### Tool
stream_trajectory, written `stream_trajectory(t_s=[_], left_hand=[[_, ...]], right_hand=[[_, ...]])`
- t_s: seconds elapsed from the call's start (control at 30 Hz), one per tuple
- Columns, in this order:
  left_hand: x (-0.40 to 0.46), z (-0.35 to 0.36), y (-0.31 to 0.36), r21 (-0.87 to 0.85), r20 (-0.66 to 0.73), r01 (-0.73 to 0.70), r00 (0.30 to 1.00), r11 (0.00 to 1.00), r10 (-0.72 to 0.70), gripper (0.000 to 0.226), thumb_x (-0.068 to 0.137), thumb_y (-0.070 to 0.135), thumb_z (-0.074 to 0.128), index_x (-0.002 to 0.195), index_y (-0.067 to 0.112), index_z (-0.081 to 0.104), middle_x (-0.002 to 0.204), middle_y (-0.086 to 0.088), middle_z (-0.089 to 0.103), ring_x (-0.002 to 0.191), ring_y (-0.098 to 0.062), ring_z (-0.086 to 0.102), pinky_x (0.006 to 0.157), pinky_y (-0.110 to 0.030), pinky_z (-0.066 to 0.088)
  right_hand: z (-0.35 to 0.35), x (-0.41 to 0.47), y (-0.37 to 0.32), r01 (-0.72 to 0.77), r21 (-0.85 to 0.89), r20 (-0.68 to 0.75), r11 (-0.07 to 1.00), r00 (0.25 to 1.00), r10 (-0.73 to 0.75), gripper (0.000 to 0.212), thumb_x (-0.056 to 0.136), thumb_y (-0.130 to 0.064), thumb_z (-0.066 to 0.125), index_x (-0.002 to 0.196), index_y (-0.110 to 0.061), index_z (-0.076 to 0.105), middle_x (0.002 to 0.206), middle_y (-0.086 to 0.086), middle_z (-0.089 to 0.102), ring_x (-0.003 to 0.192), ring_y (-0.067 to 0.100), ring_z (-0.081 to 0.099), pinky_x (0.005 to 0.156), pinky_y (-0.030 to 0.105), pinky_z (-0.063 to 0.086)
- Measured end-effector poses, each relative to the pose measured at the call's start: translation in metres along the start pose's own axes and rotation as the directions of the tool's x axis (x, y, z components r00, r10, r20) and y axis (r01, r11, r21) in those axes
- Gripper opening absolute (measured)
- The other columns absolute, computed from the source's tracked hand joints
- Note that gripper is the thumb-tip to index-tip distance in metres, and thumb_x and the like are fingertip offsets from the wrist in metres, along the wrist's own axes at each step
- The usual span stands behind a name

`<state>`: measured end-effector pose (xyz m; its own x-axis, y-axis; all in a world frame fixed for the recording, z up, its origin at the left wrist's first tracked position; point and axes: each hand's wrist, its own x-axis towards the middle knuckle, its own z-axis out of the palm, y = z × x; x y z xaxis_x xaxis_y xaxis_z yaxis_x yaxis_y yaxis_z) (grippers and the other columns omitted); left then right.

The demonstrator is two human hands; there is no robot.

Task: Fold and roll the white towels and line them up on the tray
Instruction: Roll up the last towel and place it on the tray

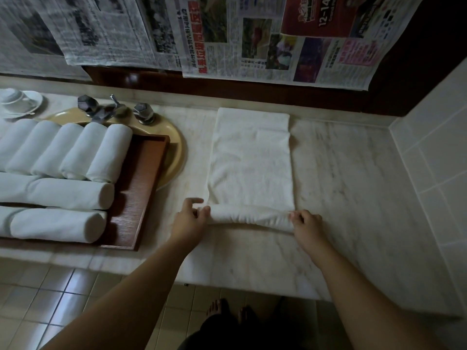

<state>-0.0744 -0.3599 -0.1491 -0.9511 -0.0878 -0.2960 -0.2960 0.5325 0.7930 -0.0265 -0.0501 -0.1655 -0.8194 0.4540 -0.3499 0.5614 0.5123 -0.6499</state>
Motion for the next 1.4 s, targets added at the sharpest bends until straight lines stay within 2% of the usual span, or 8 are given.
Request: stream_trajectory(t_s=[0.13, 0.27, 0.4, 0.53, 0.83, 1.03, 1.13, 1.4], left_hand=[[0.004, -0.002, 0.004, 0.28, -0.076, -0.219, 0.966, 0.935, 0.249, 0.027, 0.098, 0.031, 0.067, 0.122, 0.042, 0.063, 0.119, 0.0, 0.057, 0.111, -0.022, 0.052, 0.095, -0.042, 0.05], [-0.001, 0.005, -0.003, 0.554, 0.077, -0.574, 0.757, 0.603, 0.649, 0.034, 0.086, -0.001, 0.073, 0.11, 0.022, 0.08, 0.117, -0.004, 0.069, 0.105, -0.032, 0.059, 0.08, -0.044, 0.055], [-0.014, 0.005, -0.013, 0.561, 0.166, -0.638, 0.711, 0.527, 0.684, 0.045, 0.087, 0.012, 0.069, 0.132, 0.013, 0.069, 0.131, -0.004, 0.067, 0.121, -0.027, 0.058, 0.096, -0.045, 0.055], [-0.007, -0.002, -0.018, 0.596, 0.236, -0.647, 0.707, 0.475, 0.666, 0.053, 0.094, 0.034, 0.074, 0.141, 0.015, 0.061, 0.138, -0.005, 0.062, 0.125, -0.029, 0.057, 0.097, -0.046, 0.053], [-0.005, -0.023, -0.025, 0.425, 0.344, -0.639, 0.769, 0.641, 0.539, 0.048, 0.1, 0.051, 0.059, 0.142, 0.03, 0.062, 0.131, 0.004, 0.067, 0.116, -0.016, 0.057, 0.091, -0.031, 0.05], [-0.03, -0.023, -0.018, 0.07, 0.202, -0.188, 0.964, 0.98, 0.171, 0.029, 0.091, 0.06, 0.067, 0.114, 0.043, 0.066, 0.085, 0.017, 0.068, 0.078, 0.0, 0.062, 0.066, -0.015, 0.044], [-0.027, -0.013, -0.009, -0.127, 0.136, -0.048, 0.989, 0.991, 0.065, 0.023, 0.089, 0.056, 0.074, 0.101, 0.037, 0.069, 0.082, 0.009, 0.066, 0.074, -0.007, 0.062, 0.063, -0.023, 0.046], [0.004, 0.003, 0.005, 0.171, -0.028, -0.165, 0.985, 0.971, 0.172, 0.012, 0.092, 0.05, 0.073, 0.093, 0.038, 0.073, 0.109, 0.01, 0.056, 0.104, -0.019, 0.057, 0.085, -0.036, 0.052]], right_hand=[[-0.003, -0.006, -0.008, 0.335, -0.127, -0.12, 0.934, 0.929, -0.35, 0.034, 0.094, -0.006, 0.064, 0.116, -0.031, 0.069, 0.113, 0.005, 0.051, 0.102, 0.023, 0.055, 0.091, 0.033, 0.046], [0.0, -0.026, -0.007, 0.677, -0.444, 0.044, 0.588, 0.671, -0.74, 0.059, 0.073, 0.012, 0.058, 0.122, -0.017, 0.075, 0.106, 0.004, 0.065, 0.092, 0.029, 0.062, 0.074, 0.038, 0.051], [0.009, -0.046, 0.002, 0.629, -0.528, 0.021, 0.571, 0.682, -0.731, 0.057, 0.083, -0.015, 0.048, 0.137, -0.008, 0.066, 0.131, 0.013, 0.067, 0.119, 0.034, 0.063, 0.097, 0.048, 0.054], [0.013, -0.04, 0.006, 0.594, -0.515, 0.038, 0.618, 0.736, -0.676, 0.062, 0.084, -0.015, 0.078, 0.143, -0.012, 0.06, 0.132, 0.012, 0.061, 0.118, 0.034, 0.06, 0.099, 0.045, 0.053], [-0.021, -0.039, 0.013, 0.521, -0.295, 0.302, 0.801, 0.846, -0.439, 0.051, 0.099, -0.051, 0.061, 0.147, -0.035, 0.054, 0.114, -0.016, 0.042, 0.109, 0.009, 0.049, 0.1, 0.032, 0.046], [-0.021, -0.055, 0.015, 0.217, 0.108, 0.178, 0.97, 0.956, -0.233, 0.022, 0.089, -0.043, 0.077, 0.104, -0.038, 0.062, 0.104, -0.017, 0.065, 0.094, 0.003, 0.063, 0.082, 0.03, 0.054], [-0.02, -0.043, 0.01, 0.178, 0.137, 0.099, 0.975, 0.976, -0.192, 0.009, 0.092, -0.038, 0.075, 0.096, -0.033, 0.068, 0.101, -0.004, 0.062, 0.083, 0.012, 0.06, 0.075, 0.028, 0.048], [-0.008, -0.013, 0.0, 0.262, 0.068, -0.114, 0.963, 0.961, -0.253, 0.011, 0.09, -0.03, 0.078, 0.089, -0.028, 0.068, 0.098, -0.002, 0.06, 0.085, 0.016, 0.059, 0.076, 0.034, 0.052]])
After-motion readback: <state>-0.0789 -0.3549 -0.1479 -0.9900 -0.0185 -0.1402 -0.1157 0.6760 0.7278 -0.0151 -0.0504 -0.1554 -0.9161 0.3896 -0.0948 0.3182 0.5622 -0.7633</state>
